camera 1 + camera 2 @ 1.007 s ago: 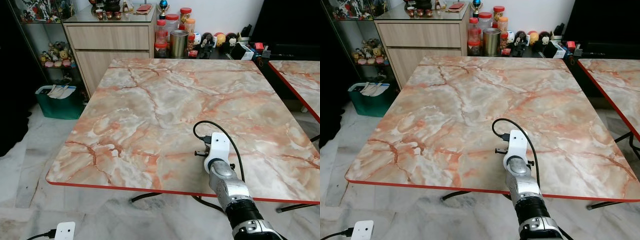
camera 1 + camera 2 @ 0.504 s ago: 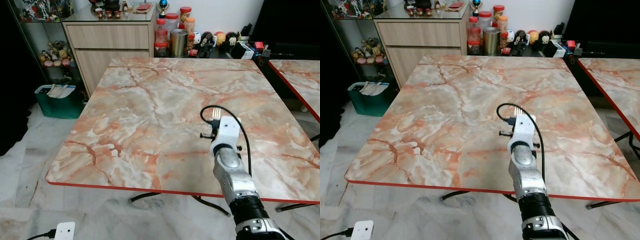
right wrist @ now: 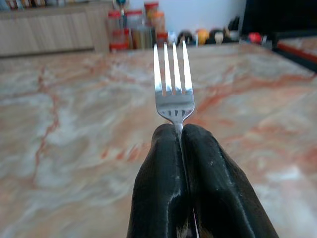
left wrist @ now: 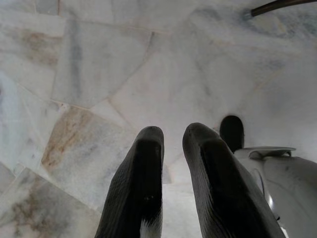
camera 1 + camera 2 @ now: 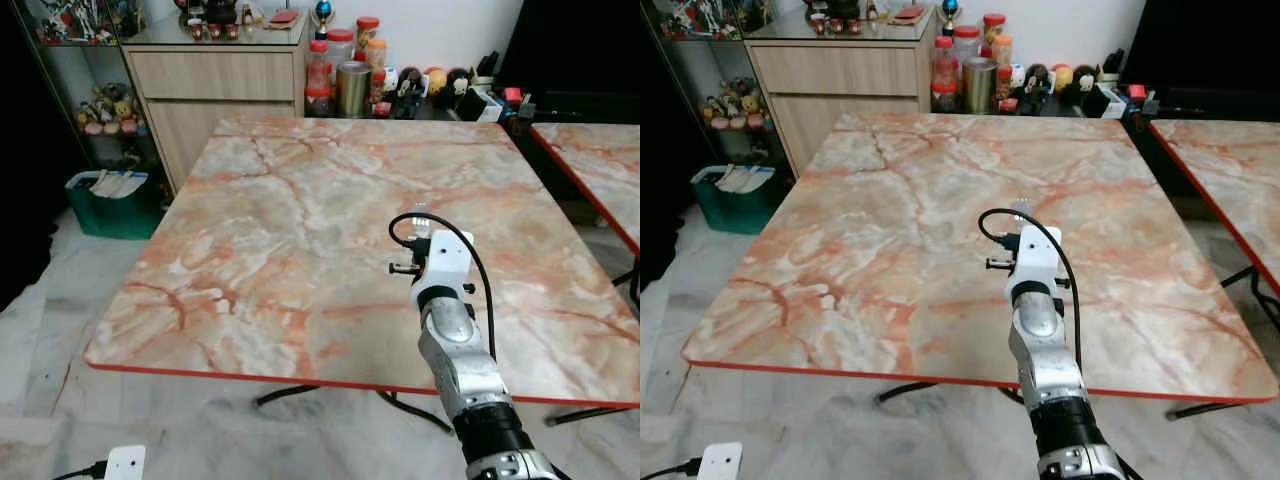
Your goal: Setting the table
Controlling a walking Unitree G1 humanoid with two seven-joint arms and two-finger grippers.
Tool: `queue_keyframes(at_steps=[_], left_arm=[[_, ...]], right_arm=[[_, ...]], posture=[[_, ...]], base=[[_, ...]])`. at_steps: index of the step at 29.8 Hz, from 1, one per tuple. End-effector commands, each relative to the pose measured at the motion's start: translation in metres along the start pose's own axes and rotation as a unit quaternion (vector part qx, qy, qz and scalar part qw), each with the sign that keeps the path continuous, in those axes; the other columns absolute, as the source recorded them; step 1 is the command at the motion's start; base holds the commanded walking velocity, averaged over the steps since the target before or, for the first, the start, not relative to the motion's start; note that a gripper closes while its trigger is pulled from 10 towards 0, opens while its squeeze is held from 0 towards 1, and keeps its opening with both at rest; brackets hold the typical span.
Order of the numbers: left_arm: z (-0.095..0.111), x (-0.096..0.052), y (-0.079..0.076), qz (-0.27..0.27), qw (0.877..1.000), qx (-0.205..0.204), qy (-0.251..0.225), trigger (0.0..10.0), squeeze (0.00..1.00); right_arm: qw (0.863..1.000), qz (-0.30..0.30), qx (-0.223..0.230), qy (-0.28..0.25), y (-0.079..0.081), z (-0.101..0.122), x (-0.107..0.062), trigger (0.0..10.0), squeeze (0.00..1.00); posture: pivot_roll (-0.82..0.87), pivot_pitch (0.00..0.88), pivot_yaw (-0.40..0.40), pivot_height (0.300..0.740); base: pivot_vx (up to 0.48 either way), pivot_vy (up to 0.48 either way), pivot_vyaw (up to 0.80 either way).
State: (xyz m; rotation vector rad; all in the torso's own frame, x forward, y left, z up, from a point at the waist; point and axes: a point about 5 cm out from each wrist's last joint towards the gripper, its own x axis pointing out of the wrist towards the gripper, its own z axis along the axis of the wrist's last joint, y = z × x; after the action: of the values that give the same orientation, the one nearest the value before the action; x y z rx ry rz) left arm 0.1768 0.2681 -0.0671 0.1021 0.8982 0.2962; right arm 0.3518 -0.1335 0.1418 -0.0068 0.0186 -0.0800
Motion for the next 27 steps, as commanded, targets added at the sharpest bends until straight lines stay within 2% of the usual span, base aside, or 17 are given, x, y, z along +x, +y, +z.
queue_keyframes(at_steps=[1,21,27], left_arm=[[-0.006,-0.001,0.001,0.004,1.000,0.003,0.005,10.0,0.00],[-0.004,-0.001,0.000,0.006,1.000,0.002,0.005,10.0,0.00],[-0.005,-0.001,0.000,0.004,1.000,0.000,0.005,10.0,0.00]], right_arm=[[1.000,-0.010,-0.006,-0.007,-0.008,0.002,-0.001,10.0,0.00],[1.000,-0.016,-0.010,-0.019,-0.014,0.007,-0.001,10.0,0.00],[0.997,-0.021,-0.028,-0.065,-0.032,0.013,-0.015,10.0,0.00]], posture=[[0.02,0.054,-0.007,0.740],[0.02,0.076,-0.008,0.740],[0.01,0.084,-0.007,0.740]], base=[[0.000,-0.480,0.00],[0.000,-0.471,0.00],[0.000,-0.467,0.00]])
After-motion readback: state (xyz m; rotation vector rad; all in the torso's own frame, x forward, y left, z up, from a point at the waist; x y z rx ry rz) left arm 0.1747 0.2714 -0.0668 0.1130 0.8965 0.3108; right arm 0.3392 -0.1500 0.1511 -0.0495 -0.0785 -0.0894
